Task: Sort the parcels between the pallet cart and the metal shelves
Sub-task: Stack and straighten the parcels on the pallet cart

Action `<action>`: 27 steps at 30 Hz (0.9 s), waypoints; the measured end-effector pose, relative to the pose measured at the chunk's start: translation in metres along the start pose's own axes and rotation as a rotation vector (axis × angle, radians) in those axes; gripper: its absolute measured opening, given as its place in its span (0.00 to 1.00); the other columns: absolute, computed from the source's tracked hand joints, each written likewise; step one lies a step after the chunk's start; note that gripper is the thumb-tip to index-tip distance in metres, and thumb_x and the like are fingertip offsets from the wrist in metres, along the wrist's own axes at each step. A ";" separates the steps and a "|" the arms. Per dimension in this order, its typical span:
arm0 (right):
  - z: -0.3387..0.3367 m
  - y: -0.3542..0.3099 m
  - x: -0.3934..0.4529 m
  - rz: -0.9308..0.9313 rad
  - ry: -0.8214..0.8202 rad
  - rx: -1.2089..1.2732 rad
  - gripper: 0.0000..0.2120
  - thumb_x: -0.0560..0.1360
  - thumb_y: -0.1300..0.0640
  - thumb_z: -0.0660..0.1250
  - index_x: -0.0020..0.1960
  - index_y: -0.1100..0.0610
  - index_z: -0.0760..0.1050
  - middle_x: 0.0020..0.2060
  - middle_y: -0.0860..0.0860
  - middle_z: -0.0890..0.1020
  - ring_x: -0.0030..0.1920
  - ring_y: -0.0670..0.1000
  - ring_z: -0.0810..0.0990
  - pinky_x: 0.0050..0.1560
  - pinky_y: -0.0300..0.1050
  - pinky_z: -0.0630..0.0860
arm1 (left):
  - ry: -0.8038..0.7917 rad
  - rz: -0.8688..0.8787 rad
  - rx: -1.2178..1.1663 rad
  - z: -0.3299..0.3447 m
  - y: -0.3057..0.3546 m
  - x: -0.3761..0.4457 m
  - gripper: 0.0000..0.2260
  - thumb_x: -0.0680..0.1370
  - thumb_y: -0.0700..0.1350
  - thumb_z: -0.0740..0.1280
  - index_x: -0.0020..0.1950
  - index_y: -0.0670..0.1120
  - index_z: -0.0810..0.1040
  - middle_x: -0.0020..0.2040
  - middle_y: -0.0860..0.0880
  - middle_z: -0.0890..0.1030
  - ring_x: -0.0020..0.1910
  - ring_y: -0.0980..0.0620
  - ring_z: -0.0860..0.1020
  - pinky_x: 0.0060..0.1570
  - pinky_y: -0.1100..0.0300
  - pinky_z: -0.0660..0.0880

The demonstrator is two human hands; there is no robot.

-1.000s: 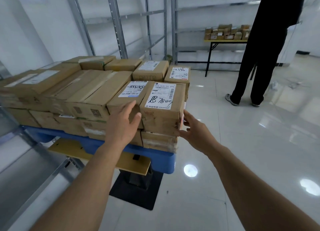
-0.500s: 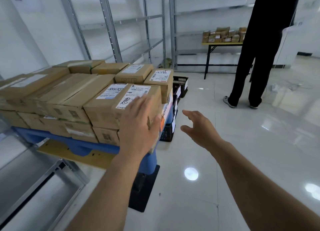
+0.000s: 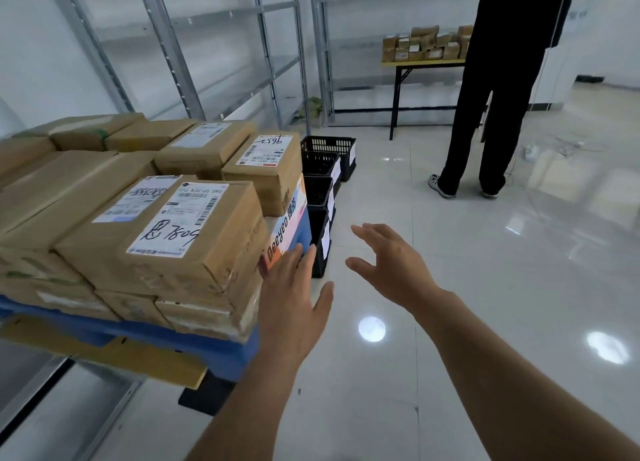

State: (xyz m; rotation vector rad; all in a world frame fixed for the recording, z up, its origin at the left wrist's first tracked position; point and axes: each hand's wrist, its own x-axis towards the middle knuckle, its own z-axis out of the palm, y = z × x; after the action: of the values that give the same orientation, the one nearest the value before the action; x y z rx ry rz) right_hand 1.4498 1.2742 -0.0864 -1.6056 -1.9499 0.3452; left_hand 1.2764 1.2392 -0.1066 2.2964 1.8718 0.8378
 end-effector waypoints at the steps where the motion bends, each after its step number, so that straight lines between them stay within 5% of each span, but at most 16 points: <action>1: -0.002 0.007 0.007 -0.007 -0.014 -0.012 0.28 0.76 0.47 0.66 0.74 0.50 0.63 0.71 0.49 0.67 0.67 0.49 0.70 0.59 0.45 0.70 | -0.025 -0.023 -0.015 0.009 0.001 0.007 0.27 0.78 0.57 0.59 0.75 0.50 0.59 0.75 0.49 0.61 0.74 0.50 0.56 0.70 0.52 0.59; 8: -0.011 0.041 0.067 -0.073 -0.087 -0.053 0.30 0.76 0.46 0.66 0.75 0.49 0.62 0.71 0.48 0.67 0.68 0.49 0.69 0.60 0.44 0.69 | -0.012 -0.109 -0.128 0.049 0.013 0.065 0.31 0.76 0.64 0.50 0.76 0.51 0.56 0.76 0.52 0.58 0.75 0.53 0.54 0.72 0.51 0.56; 13: -0.010 0.056 0.107 -0.121 -0.114 -0.025 0.30 0.76 0.46 0.66 0.75 0.49 0.61 0.71 0.48 0.66 0.67 0.48 0.69 0.62 0.46 0.69 | 0.046 -0.146 -0.086 0.059 0.015 0.101 0.28 0.78 0.57 0.59 0.76 0.49 0.58 0.74 0.49 0.62 0.73 0.50 0.58 0.70 0.48 0.59; 23: 0.004 0.074 0.187 -0.297 -0.246 0.079 0.31 0.75 0.47 0.67 0.75 0.50 0.61 0.70 0.47 0.67 0.66 0.47 0.69 0.61 0.45 0.71 | 0.177 -0.362 0.007 0.074 0.016 0.133 0.28 0.78 0.55 0.63 0.75 0.49 0.59 0.74 0.49 0.63 0.72 0.50 0.60 0.68 0.47 0.63; 27: 0.008 0.084 0.217 -0.401 -0.313 0.113 0.31 0.75 0.49 0.67 0.75 0.50 0.61 0.68 0.47 0.68 0.62 0.48 0.72 0.53 0.40 0.69 | 0.272 -0.494 0.079 0.083 0.024 0.145 0.29 0.77 0.57 0.64 0.75 0.50 0.60 0.74 0.49 0.63 0.72 0.49 0.61 0.67 0.54 0.62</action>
State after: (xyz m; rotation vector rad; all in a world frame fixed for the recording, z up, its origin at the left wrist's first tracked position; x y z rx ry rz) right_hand 1.4901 1.5037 -0.0796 -1.1030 -2.3801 0.5554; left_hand 1.3505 1.3903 -0.1148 1.6863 2.4716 1.0457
